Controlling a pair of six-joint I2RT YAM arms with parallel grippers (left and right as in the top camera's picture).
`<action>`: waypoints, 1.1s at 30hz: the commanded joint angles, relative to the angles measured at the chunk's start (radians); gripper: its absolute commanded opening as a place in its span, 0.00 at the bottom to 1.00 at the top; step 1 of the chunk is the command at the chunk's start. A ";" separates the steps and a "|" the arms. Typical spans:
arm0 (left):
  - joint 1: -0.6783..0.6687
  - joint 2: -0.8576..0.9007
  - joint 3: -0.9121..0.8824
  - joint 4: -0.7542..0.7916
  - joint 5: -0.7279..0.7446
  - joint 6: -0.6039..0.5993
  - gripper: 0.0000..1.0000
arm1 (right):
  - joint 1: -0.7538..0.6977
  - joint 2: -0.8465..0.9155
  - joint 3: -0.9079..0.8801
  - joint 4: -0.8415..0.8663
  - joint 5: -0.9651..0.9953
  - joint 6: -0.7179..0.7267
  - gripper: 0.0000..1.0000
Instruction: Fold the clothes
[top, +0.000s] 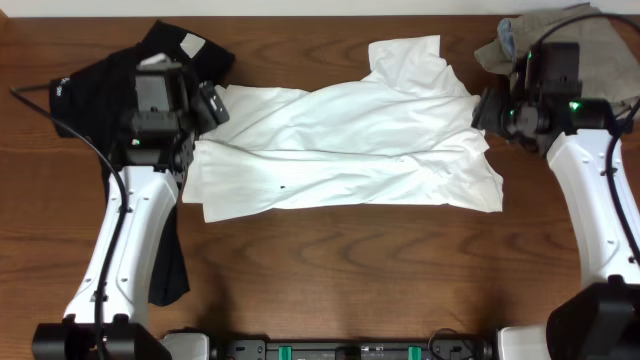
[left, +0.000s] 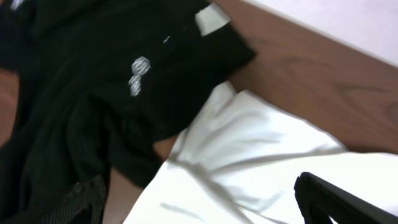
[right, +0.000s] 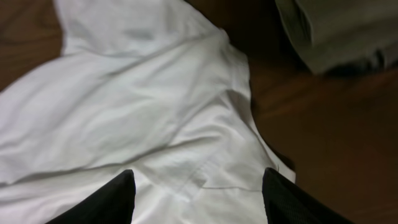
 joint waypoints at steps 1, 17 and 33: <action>-0.014 0.039 0.099 -0.042 0.035 0.086 0.98 | 0.011 -0.020 0.071 -0.030 -0.015 -0.083 0.64; -0.011 0.203 0.151 -0.457 0.076 0.050 0.84 | 0.089 0.068 0.079 -0.138 -0.028 -0.100 0.60; 0.049 0.479 0.149 -0.416 0.100 0.047 0.59 | 0.090 0.094 0.079 -0.135 -0.020 -0.100 0.58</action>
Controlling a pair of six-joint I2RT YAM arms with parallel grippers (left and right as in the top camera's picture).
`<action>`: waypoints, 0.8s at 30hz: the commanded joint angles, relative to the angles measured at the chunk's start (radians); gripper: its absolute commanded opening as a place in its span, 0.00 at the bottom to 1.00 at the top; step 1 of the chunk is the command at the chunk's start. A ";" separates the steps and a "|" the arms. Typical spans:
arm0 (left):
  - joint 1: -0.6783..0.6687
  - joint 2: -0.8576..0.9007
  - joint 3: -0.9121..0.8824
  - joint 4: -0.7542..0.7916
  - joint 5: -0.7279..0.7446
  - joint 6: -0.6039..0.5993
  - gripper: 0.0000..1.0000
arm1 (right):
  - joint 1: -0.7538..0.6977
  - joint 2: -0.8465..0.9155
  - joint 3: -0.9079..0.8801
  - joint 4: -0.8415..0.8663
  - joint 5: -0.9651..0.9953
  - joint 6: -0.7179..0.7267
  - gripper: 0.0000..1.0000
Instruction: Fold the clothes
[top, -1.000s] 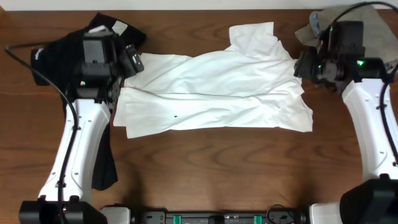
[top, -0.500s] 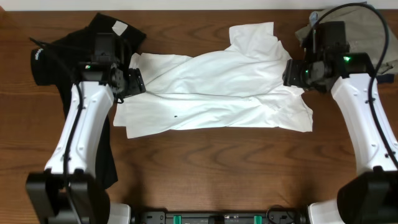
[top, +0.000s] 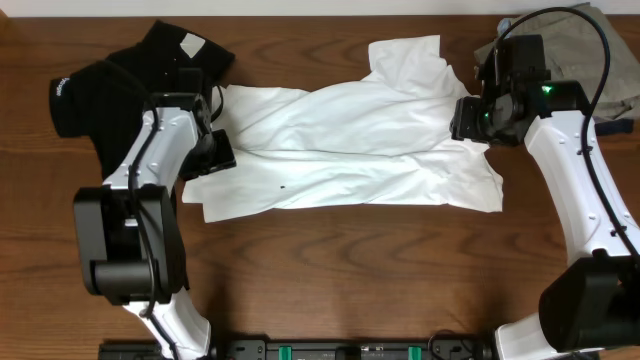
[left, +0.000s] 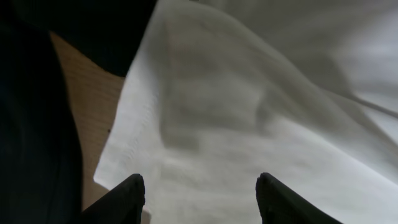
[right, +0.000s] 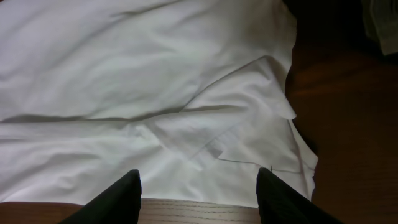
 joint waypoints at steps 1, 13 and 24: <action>0.024 0.022 -0.007 0.021 0.004 -0.002 0.59 | 0.006 -0.001 0.011 0.002 0.003 -0.014 0.58; 0.036 0.038 -0.011 0.090 0.126 0.083 0.58 | 0.006 -0.001 0.011 0.002 0.002 -0.014 0.57; 0.100 0.058 -0.019 0.079 0.109 0.133 0.56 | 0.006 -0.001 0.011 0.001 0.003 -0.015 0.57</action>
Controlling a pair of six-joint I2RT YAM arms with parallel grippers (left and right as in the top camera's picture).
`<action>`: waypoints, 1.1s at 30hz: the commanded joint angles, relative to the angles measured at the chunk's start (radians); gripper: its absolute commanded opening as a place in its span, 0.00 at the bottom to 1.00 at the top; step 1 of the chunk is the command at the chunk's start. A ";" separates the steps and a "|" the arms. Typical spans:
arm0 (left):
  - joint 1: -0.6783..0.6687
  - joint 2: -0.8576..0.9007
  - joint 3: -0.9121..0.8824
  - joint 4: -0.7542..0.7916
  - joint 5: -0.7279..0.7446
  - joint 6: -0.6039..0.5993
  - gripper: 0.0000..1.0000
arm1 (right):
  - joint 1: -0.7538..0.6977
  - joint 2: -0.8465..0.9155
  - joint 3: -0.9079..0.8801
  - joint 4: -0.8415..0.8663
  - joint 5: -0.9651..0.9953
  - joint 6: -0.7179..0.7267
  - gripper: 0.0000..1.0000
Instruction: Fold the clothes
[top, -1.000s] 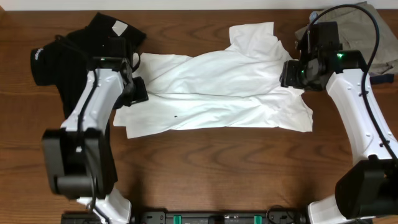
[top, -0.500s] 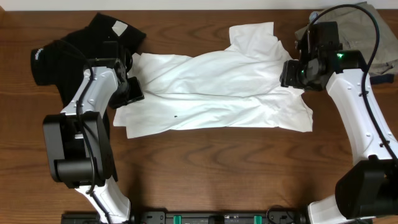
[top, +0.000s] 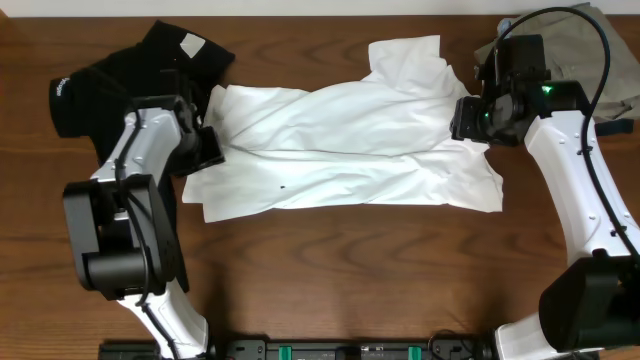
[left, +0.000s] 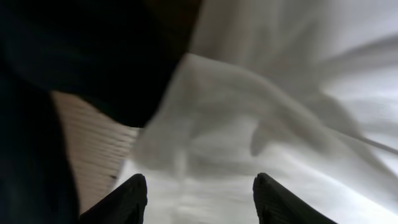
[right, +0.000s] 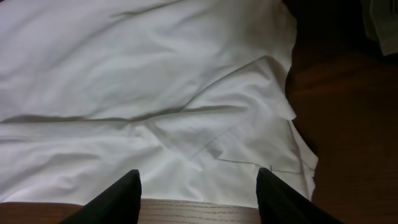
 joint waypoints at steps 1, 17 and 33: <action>0.003 0.026 -0.012 -0.011 0.005 0.053 0.56 | 0.006 -0.001 0.011 0.002 0.003 -0.015 0.57; -0.003 0.075 -0.013 0.010 0.023 0.052 0.41 | 0.006 -0.001 0.011 0.007 0.003 -0.014 0.59; -0.002 0.073 0.032 -0.001 0.072 0.050 0.38 | 0.006 -0.001 0.011 0.017 0.003 -0.014 0.59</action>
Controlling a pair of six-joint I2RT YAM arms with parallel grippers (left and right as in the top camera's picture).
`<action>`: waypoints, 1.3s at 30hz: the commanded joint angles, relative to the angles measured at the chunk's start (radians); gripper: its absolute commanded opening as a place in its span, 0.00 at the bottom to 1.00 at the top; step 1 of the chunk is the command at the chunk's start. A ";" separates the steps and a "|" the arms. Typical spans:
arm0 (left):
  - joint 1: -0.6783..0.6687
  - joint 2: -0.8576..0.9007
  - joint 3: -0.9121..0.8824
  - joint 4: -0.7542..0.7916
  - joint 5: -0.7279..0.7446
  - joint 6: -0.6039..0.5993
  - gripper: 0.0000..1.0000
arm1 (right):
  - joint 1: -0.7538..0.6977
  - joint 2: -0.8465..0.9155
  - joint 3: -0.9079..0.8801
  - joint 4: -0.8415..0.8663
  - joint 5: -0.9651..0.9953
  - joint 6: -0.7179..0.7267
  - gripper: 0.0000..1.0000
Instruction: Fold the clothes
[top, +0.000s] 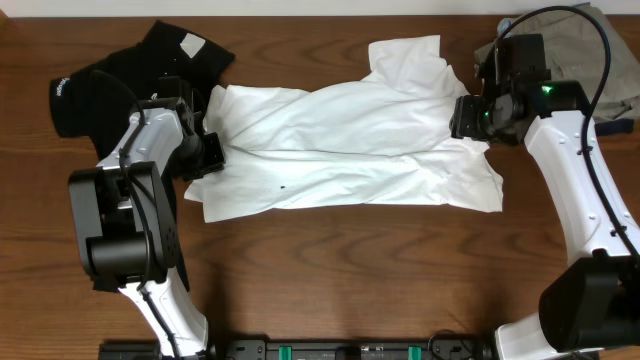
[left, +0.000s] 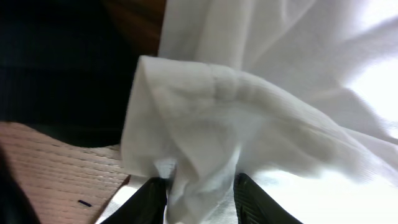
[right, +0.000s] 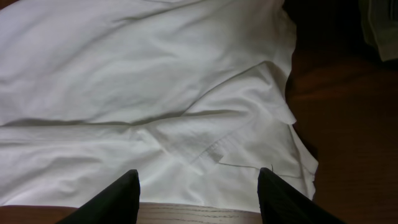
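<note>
A white shirt (top: 340, 140) lies spread and wrinkled across the middle of the wooden table (top: 330, 270). My left gripper (top: 208, 155) is at the shirt's left edge. In the left wrist view the left gripper (left: 200, 200) is shut on a bunched fold of the white shirt (left: 205, 106), which stands up between its fingers (left: 152, 202). My right gripper (top: 462, 118) hovers over the shirt's right side. In the right wrist view the right gripper (right: 198, 196) is open, its fingers (right: 121, 196) wide apart above the white shirt (right: 155, 81), holding nothing.
A black garment (top: 110, 80) lies at the back left, touching the shirt's left corner, and shows in the left wrist view as the black garment (left: 62, 62). A grey garment (top: 600, 45) is heaped at the back right corner, behind the right arm.
My left gripper's fingers, open over the shirt's left edge before, now stand close together with a fold of the shirt pinched between them. The right arm has not moved.
First my left gripper was open over the black garment beside the shirt's left corner, and the right one was at the shirt's right edge. Then both stood open over the shirt's two ends. The left shifted slightly along the edge and is now shut on it.
</note>
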 joint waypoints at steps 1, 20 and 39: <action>0.000 0.007 0.032 -0.009 0.021 0.002 0.38 | 0.006 -0.001 0.011 0.005 0.003 -0.015 0.59; 0.000 -0.032 0.050 -0.037 0.020 0.002 0.38 | 0.006 -0.001 0.011 0.008 0.003 -0.015 0.59; 0.000 -0.032 0.048 -0.030 0.020 0.002 0.06 | 0.006 -0.001 0.011 0.002 0.003 -0.018 0.59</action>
